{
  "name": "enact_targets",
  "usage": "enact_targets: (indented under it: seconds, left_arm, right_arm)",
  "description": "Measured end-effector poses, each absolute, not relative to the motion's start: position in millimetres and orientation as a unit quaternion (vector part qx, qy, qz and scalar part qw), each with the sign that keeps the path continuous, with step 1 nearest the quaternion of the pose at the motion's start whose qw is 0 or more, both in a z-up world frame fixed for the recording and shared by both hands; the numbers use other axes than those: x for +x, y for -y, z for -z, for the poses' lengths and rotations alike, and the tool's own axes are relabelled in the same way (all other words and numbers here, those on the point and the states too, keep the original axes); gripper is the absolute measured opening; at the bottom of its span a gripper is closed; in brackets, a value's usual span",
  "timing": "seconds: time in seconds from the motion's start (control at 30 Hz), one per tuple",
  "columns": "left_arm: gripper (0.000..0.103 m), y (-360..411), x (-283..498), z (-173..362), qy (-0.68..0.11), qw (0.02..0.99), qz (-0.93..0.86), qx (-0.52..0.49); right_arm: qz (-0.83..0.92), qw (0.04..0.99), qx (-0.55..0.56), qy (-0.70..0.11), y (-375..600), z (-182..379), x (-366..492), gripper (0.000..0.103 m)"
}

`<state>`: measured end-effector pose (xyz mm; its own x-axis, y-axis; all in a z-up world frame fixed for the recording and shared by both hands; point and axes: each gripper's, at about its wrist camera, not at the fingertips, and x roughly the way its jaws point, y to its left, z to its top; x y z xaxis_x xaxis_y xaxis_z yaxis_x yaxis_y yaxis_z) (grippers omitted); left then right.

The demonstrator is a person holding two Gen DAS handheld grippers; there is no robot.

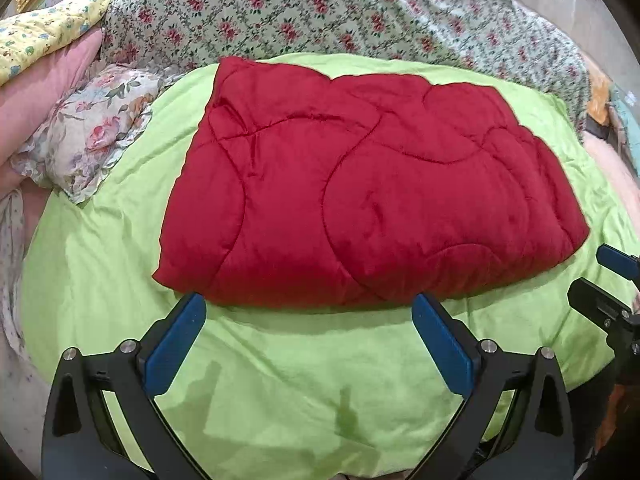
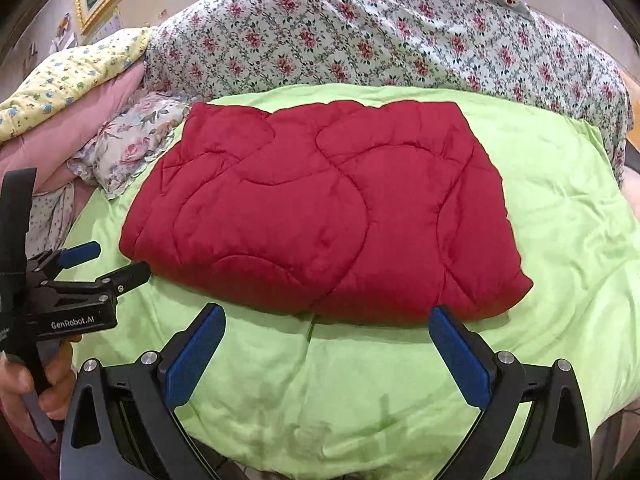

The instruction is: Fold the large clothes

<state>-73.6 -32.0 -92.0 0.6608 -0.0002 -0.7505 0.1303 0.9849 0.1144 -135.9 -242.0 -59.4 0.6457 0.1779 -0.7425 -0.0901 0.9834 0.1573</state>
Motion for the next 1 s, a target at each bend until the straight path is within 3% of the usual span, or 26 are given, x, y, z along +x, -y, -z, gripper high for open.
enact_targets:
  seconds: [1.0]
  left_arm:
    - [0.103,49,-56,106,-0.422,0.902,0.029,0.089]
  right_arm:
    - [-0.051,0.896,0.073,-0.435,241,86,-108,0.102]
